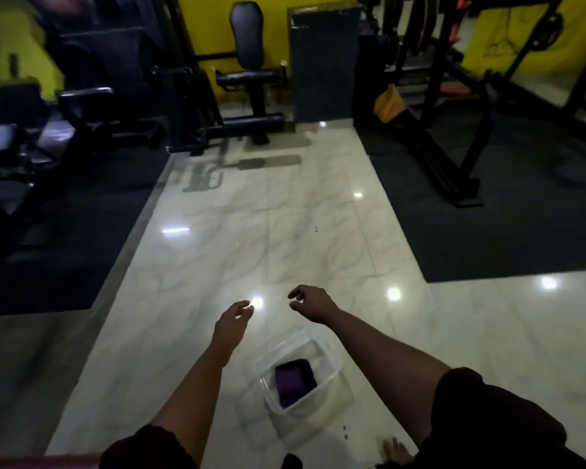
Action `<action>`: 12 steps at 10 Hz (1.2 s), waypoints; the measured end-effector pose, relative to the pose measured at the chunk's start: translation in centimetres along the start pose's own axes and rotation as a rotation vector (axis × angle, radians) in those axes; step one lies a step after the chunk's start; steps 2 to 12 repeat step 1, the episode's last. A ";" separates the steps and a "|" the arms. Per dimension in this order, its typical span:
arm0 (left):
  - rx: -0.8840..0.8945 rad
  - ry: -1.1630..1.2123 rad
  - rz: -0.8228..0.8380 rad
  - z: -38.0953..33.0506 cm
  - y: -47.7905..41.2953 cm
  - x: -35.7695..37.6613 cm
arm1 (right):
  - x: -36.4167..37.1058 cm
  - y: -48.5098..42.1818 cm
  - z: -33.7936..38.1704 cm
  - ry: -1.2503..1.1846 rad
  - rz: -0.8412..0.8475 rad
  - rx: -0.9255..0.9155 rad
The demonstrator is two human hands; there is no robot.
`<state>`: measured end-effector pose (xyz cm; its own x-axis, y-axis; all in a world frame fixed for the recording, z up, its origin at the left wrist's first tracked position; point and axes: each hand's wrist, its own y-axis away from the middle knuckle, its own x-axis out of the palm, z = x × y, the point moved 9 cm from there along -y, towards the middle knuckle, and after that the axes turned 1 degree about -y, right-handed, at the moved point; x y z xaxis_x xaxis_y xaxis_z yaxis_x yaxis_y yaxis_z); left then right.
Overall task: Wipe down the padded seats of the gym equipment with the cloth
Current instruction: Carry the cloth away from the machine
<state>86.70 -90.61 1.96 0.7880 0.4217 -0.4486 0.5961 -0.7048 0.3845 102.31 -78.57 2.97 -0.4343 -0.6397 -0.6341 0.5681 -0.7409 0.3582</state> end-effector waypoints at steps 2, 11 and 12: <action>0.008 0.016 -0.094 -1.7 -0.5 0.7 | -2.0 -2.1 0.4 0.038 0.042 -0.087; 0.008 0.016 -0.094 -1.7 -0.5 0.7 | -2.0 -2.1 0.4 0.038 0.042 -0.087; 0.008 0.016 -0.094 -1.7 -0.5 0.7 | -2.0 -2.1 0.4 0.038 0.042 -0.087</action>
